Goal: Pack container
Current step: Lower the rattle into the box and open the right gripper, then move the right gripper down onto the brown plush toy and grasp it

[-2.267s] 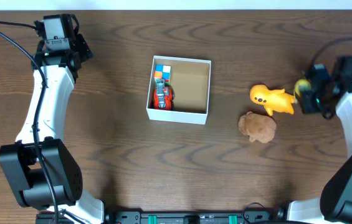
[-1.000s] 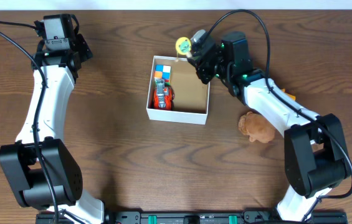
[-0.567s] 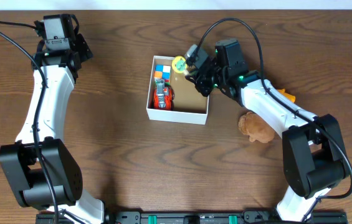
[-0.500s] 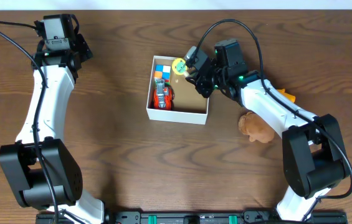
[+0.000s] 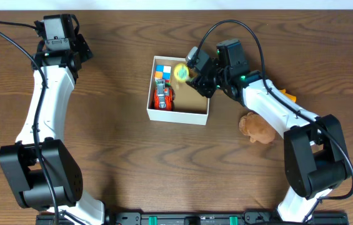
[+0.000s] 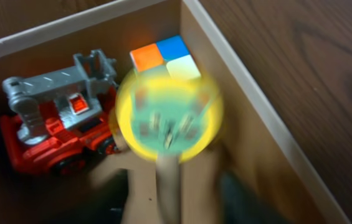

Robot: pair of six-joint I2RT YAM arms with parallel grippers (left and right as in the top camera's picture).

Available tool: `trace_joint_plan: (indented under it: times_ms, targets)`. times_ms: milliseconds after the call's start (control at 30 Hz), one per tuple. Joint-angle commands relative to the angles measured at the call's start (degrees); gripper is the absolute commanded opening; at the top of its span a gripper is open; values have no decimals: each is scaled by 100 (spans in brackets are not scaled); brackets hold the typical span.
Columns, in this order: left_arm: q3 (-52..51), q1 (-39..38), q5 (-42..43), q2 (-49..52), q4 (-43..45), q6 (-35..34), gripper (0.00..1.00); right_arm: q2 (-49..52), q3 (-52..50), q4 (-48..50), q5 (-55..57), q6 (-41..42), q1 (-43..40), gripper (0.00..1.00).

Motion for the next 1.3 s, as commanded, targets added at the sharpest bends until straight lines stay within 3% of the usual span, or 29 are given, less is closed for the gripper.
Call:
trace_joint_plan:
  times_ms: [0, 267, 400, 633, 833, 967, 1267]
  targets:
    - [72, 17, -50, -46, -9, 26, 98, -26, 81, 24, 83, -15, -48, 59]
    - [72, 17, -50, -46, -9, 26, 98, -90, 494, -20, 345, 243, -166, 50]
    - [72, 17, -50, -46, -9, 26, 98, -332, 1123, -798, 669, 391, -323, 48]
    - [72, 20, -50, -46, -9, 26, 98, -1014, 2041, -3646, 2070, 13, -680, 76]
    - [72, 17, -50, -46, -9, 26, 98, -1198, 2035, -5681, 2306, -11, -909, 82]
    - [72, 17, -50, -46, -9, 26, 98, -1196, 1860, -6194, 2308, 90, -946, 87]
    - [72, 17, -50, -46, -9, 26, 98, -1196, 713, -6105, 2310, 87, -979, 88]
